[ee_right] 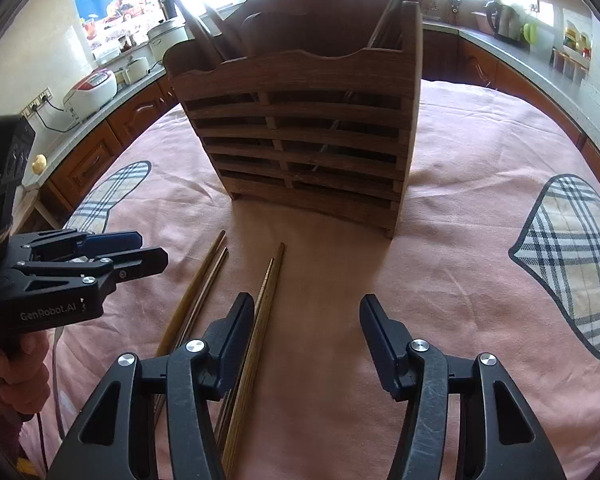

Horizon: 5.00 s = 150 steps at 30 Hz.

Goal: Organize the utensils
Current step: 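Grasp a wooden chopstick with the right tool while the left tool grasps another chopstick, then lift both chopsticks, carry them to the wooden holder and lower them in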

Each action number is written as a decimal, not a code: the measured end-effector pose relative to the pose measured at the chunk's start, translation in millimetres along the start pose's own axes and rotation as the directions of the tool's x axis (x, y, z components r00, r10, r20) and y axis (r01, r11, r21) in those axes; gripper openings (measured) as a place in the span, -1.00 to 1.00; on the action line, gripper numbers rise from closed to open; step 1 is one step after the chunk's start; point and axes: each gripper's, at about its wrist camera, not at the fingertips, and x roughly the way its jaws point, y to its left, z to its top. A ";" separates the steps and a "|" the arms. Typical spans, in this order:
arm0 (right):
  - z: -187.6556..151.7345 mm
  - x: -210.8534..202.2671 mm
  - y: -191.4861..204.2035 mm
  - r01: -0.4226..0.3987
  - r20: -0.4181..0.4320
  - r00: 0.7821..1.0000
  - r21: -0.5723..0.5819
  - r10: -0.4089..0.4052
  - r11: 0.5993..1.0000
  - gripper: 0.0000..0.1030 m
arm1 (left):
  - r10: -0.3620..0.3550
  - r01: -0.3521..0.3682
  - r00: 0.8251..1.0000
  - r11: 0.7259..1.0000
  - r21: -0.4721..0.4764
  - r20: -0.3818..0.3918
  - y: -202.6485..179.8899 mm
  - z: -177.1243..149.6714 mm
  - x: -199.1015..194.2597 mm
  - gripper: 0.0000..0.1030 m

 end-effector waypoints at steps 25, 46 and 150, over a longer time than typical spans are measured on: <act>-1.0 5.3 5.7 0.069 -0.058 0.996 -0.089 -0.075 0.994 -0.21 | 0.007 -0.004 0.999 0.998 0.057 -0.047 -24.1 15.0 22.9 -0.17; 17.0 16.9 -5.9 0.025 -0.084 0.996 -0.025 -0.027 0.999 -0.59 | -0.010 0.019 0.996 0.994 0.108 -0.087 -21.1 24.9 39.3 -0.76; 125.8 -210.8 -37.0 -0.059 0.708 0.703 0.150 -0.066 0.987 -0.91 | -0.075 0.130 0.704 0.991 -0.024 0.707 -5.7 56.1 -151.0 -0.93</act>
